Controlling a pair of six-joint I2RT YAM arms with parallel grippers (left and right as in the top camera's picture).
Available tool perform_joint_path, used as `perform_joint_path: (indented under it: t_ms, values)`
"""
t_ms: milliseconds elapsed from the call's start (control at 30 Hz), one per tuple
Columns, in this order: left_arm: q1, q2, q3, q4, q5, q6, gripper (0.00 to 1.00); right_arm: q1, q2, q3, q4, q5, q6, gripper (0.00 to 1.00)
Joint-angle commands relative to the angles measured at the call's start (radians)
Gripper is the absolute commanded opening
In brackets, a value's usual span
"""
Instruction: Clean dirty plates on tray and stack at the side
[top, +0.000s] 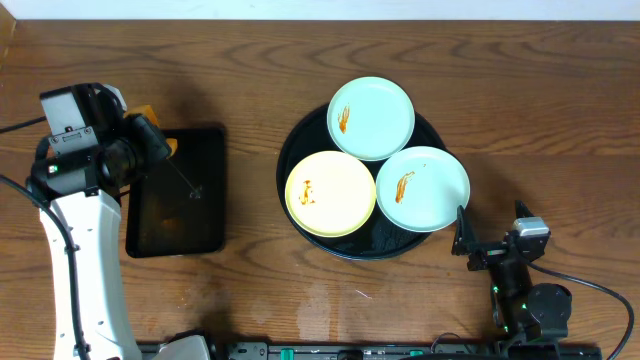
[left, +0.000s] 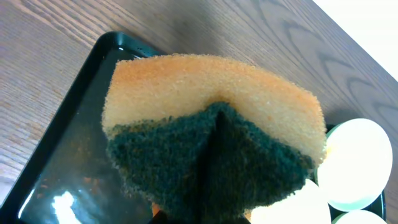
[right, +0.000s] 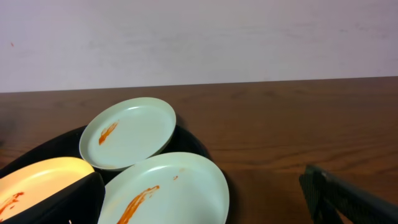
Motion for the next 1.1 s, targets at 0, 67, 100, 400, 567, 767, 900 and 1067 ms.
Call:
perform_joint_path:
  t_ms: [0, 67, 100, 400, 567, 767, 900, 1067]
  values:
    - [0.005, -0.013, 0.020, -0.002, -0.017, 0.024, 0.08, -0.010, -0.002, -0.002, -0.002, -0.001, -0.010, 0.99]
    - [0.005, -0.013, 0.020, -0.002, -0.017, 0.024, 0.07, -0.010, -0.002, -0.002, -0.003, -0.001, -0.010, 0.99]
    - [0.005, -0.013, 0.020, -0.002, -0.017, 0.024, 0.07, -0.010, -0.002, -0.002, -0.003, -0.001, -0.010, 0.99]
    - [0.005, -0.013, 0.020, -0.002, -0.017, 0.024, 0.07, -0.010, -0.002, -0.002, -0.003, -0.001, -0.010, 0.99]
    - [0.005, -0.013, 0.020, -0.002, -0.017, 0.024, 0.07, -0.010, -0.002, -0.002, -0.003, -0.001, -0.010, 0.99]
    - [0.005, -0.013, 0.020, -0.002, -0.017, 0.024, 0.08, -0.010, -0.002, -0.002, -0.003, -0.001, -0.010, 0.99]
    - [0.005, -0.013, 0.020, -0.002, -0.017, 0.025, 0.07, -0.010, -0.002, -0.002, -0.003, -0.001, -0.010, 0.99]
    - [0.005, -0.013, 0.020, -0.002, -0.017, 0.038, 0.07, -0.010, -0.002, -0.002, -0.003, -0.001, -0.010, 0.99]
